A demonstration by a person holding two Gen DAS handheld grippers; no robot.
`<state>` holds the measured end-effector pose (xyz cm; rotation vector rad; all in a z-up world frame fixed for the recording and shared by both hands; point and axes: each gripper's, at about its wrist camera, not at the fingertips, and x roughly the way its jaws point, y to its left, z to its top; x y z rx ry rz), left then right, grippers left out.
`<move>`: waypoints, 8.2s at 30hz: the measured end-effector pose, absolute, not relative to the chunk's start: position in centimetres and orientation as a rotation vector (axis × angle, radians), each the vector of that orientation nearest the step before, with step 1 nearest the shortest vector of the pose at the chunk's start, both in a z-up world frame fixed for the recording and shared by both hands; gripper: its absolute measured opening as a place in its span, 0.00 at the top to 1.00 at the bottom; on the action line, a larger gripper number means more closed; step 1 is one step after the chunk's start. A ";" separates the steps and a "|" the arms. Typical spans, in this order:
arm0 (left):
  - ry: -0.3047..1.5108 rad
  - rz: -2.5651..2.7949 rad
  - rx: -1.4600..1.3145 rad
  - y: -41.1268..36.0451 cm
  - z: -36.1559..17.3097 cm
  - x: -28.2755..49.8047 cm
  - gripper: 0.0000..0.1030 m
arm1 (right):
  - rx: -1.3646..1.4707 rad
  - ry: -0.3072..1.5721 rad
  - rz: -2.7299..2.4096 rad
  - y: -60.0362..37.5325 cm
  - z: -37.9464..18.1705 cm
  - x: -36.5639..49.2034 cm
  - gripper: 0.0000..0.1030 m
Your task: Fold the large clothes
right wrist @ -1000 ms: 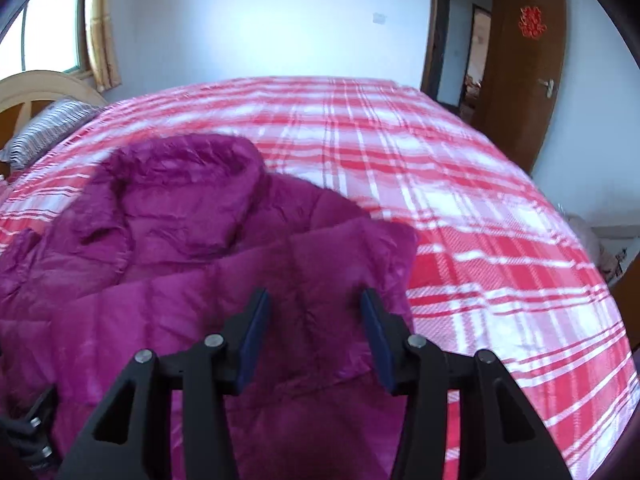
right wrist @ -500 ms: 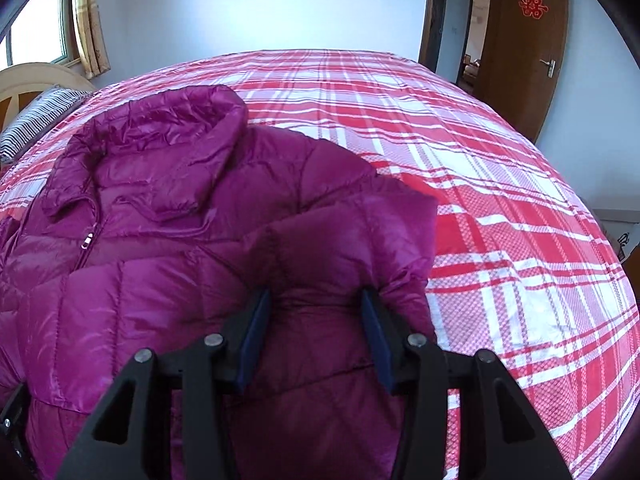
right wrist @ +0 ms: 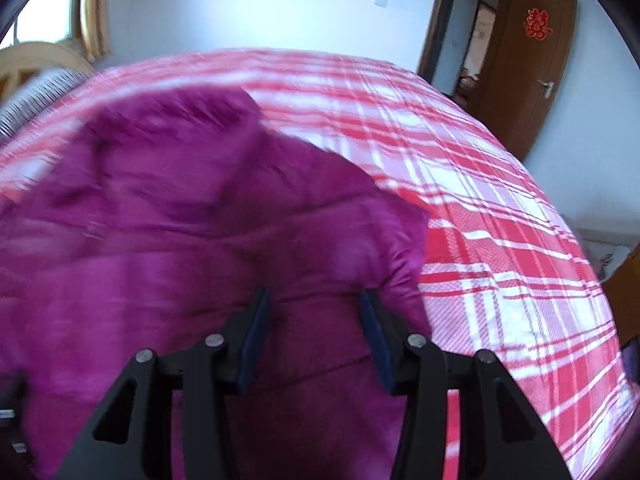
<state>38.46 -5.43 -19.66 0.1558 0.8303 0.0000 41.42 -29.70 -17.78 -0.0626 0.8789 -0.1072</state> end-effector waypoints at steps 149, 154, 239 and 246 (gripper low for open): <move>0.677 0.046 0.050 -1.4 -16.1 38.4 0.20 | 0.167 0.805 0.208 -19.5 -15.6 37.2 0.63; 0.592 0.067 0.094 0.1 -13.9 39.7 0.20 | 0.140 0.845 0.200 -20.0 -18.5 36.8 0.66; 0.877 0.080 0.004 3.5 -20.0 47.3 0.05 | -0.167 0.878 0.138 -14.4 -19.0 37.7 0.51; 0.877 0.081 0.005 3.5 -20.0 47.3 0.05 | -0.185 0.881 0.136 -14.2 -19.7 37.8 0.51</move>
